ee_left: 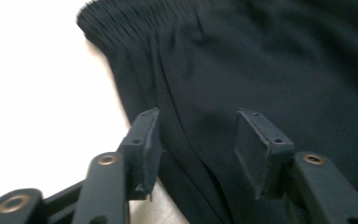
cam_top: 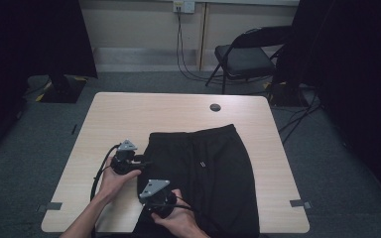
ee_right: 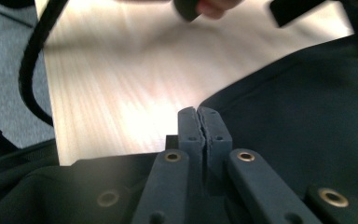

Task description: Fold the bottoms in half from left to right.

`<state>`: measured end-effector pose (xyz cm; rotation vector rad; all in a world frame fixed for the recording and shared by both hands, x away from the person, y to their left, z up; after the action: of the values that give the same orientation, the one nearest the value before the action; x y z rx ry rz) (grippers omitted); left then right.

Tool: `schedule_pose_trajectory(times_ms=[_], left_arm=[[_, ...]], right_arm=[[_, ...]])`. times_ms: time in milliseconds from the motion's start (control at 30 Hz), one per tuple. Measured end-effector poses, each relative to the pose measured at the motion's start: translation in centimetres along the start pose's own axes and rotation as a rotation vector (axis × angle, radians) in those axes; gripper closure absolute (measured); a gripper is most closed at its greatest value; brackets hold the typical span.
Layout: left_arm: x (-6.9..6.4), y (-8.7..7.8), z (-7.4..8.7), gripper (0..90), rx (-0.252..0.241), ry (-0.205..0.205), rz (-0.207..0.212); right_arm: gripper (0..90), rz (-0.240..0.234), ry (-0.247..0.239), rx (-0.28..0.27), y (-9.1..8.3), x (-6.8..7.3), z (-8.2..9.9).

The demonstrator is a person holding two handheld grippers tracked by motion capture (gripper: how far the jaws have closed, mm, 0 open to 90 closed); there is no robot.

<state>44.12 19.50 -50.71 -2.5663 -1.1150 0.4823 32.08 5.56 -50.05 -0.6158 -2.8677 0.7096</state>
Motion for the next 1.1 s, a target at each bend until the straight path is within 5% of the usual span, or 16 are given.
schedule_pose_trajectory(times_ms=[100,233,333,433,533,667,833,1000,1100], left_arm=[[0.4,-0.7,-0.5,51.9,-0.044,-0.021,-0.033],[0.3,-0.7,-0.4,50.4,-0.041,-0.021,-0.046],[-0.1,-0.5,-0.4,49.2,-0.033,-0.008,-0.042],[-1.1,0.2,-0.1,48.3,-0.003,0.017,-0.008],[-1.6,0.7,0.1,48.4,0.021,0.033,0.002],[-2.1,1.2,0.4,48.5,0.051,0.045,0.013],[-1.7,1.2,0.7,48.3,0.073,0.039,-0.006],[-1.6,1.1,0.6,48.3,0.06,0.03,-0.014],[-1.2,1.0,0.5,48.3,0.058,0.023,-0.021]], right_arm=[[89.7,0.049,0.013,-0.041,-2.3,-1.5,-0.8],[89.8,0.116,0.02,-0.049,-5.1,-3.9,-0.7],[89.7,0.149,0.019,-0.035,-6.1,-4.8,0.0],[89.7,0.197,0.067,0.016,-7.3,-6.4,2.8],[88.1,0.207,0.069,0.063,-6.8,-6.8,4.4],[64.4,0.169,0.077,0.028,-5.8,-6.6,4.3],[54.1,0.146,0.102,-0.005,-4.7,-6.5,3.8],[53.4,0.167,0.085,0.021,-3.9,-6.7,4.2],[68.5,0.173,0.103,0.009,-4.0,-7.0,4.4]])
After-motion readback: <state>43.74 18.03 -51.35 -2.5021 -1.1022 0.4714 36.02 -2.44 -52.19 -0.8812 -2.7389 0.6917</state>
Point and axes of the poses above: each handheld gripper's, and its own axes: y roughly forward along the jaws, z roughly out of its underside, x roughly to its left, the point moved 4 cm from there along y, roughly forward along the jaws, and after that the axes turned 14 degrees about -x, right-handed, at the moved point
